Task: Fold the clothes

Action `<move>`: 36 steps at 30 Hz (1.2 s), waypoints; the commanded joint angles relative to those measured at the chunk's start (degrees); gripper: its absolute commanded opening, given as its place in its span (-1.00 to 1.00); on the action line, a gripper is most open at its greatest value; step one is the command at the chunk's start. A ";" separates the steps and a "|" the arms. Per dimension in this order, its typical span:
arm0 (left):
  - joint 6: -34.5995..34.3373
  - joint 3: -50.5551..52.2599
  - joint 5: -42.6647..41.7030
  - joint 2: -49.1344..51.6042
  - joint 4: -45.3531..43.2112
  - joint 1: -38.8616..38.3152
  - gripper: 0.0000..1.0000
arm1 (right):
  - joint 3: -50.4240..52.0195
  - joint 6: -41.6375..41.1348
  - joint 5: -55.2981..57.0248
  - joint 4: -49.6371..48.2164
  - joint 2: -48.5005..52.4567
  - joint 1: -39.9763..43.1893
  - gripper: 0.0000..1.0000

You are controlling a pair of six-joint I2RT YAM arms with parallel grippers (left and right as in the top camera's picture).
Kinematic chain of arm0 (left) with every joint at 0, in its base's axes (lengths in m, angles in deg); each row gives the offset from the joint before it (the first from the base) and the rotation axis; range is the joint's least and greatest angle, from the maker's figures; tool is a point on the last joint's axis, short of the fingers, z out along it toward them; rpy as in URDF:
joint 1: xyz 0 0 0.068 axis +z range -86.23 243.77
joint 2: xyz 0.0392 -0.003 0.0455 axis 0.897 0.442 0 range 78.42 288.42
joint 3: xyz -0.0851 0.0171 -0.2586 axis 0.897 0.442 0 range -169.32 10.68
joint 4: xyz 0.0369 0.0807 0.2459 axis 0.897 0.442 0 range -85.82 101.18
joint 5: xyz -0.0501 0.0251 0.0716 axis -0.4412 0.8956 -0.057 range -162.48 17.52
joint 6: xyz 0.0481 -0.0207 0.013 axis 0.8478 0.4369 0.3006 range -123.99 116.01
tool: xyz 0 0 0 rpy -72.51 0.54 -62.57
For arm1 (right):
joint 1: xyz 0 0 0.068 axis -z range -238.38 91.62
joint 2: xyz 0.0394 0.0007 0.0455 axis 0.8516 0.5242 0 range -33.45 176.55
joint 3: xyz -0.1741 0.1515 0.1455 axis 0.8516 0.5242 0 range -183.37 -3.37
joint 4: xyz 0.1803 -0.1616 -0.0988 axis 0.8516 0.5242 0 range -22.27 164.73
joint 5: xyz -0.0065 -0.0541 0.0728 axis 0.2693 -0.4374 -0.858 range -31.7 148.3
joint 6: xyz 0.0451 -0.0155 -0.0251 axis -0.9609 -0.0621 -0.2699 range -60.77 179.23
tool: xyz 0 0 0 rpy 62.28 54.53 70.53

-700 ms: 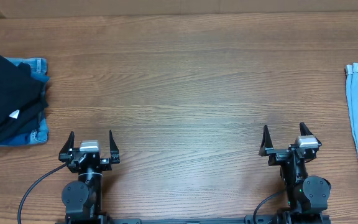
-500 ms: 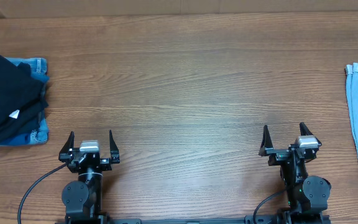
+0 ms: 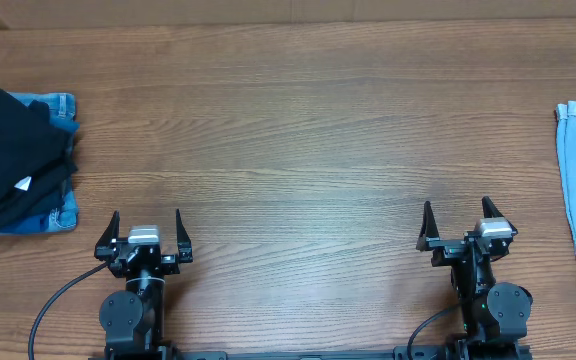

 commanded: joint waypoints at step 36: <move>-8.35 -56.00 -11.39 48.33 29.40 -0.31 1.00 | -59.47 -12.07 10.36 37.16 48.02 3.26 1.00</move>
